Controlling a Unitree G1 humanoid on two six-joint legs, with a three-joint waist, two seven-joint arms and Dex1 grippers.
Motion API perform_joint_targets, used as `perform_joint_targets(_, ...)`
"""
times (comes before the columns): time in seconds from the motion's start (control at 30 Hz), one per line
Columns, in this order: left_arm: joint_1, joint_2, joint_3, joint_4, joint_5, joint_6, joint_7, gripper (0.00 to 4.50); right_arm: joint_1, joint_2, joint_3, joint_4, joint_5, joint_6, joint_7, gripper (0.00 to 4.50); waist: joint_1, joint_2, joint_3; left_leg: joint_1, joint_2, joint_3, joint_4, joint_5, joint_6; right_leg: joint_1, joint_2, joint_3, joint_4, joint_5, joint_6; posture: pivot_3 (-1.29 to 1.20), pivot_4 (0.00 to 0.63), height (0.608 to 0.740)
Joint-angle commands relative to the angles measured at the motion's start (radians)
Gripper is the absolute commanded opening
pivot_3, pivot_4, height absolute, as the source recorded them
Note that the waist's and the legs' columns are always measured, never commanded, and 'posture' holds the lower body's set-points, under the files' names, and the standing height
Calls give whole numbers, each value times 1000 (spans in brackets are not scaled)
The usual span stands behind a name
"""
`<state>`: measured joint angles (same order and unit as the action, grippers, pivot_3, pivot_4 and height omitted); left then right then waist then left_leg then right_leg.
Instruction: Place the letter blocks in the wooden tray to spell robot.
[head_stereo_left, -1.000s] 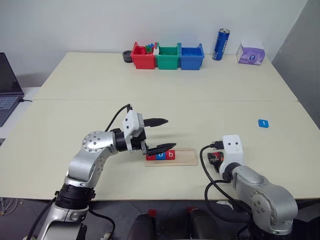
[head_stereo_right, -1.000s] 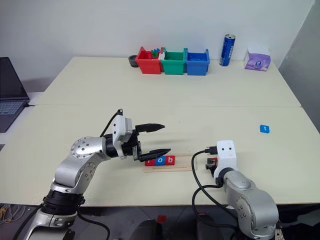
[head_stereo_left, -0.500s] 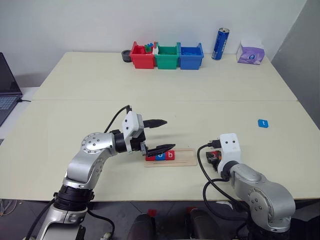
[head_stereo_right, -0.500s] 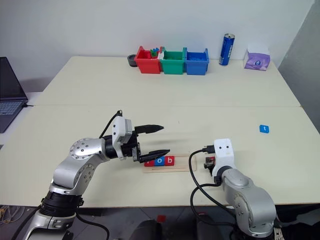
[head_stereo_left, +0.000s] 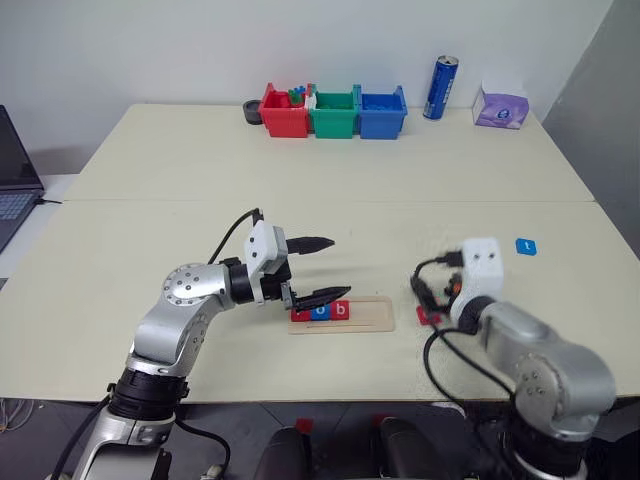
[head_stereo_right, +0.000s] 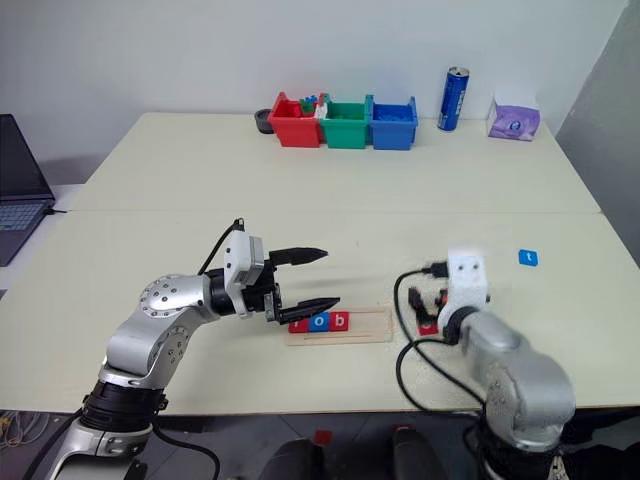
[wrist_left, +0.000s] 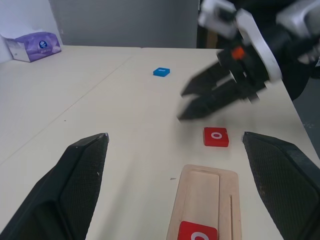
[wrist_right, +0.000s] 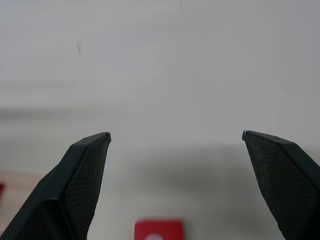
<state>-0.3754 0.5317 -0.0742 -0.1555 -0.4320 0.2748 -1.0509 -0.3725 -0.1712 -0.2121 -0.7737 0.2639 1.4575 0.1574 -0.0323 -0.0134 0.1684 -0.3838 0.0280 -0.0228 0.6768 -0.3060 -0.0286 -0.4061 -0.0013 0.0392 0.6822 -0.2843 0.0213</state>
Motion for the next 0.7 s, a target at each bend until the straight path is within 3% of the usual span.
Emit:
perform_joint_targets(0.03, -20, -3, 14, -5, -7, -21, -1, 4500, -34, -128, -91, 77, 144, -179, 257, 4483, 1, 0, 0, 0, 0, -1, 0, 0, 0, 1, 0, -1, -1, 0, 0, 0, 150, 740)
perform_joint_targets(0.13, -30, -9, 10, 5, -6, -24, -5, 4500, 83, -340, -63, 207, 182, -507, 615, 4483, 7, -1, 0, -1, 0, -1, -1, 0, 1, 1, 0, -1, -2, 0, 0, 0, 150, 740)
perform_joint_targets(0.2, -31, -10, 3, 8, -7, -29, -21, 4500, 218, -511, 22, 386, 86, -875, 883, 4483, 9, -1, 1, -2, -1, -1, -1, -1, 2, 1, -1, -2, -4, -1, 1, 0, 150, 740)
perform_joint_targets(0.27, -29, -7, -7, 8, -8, -33, -41, 4500, 271, -597, 96, 537, 29, -1121, 1032, 4483, 5, -3, 2, -1, -1, 1, 0, -2, 3, 2, -2, -1, -4, -1, 2, 0, 150, 740)
perform_joint_targets(0.43, -36, -8, -17, 12, -1, -43, -57, 4500, 205, -611, 208, 807, -39, -1421, 1146, 4483, -19, -4, 3, 4, 0, 5, 1, -2, 3, 2, 0, 2, 0, 0, 0, 0, 150, 740)
perform_joint_targets(0.7, -27, 0, -15, -1, -2, -41, -54, 4500, 81, -565, 301, 1023, -75, -1584, 1184, 4483, -7, -3, 3, 3, 1, 1, 2, 0, 2, 2, 1, 2, 2, 1, -1, 0, 150, 740)
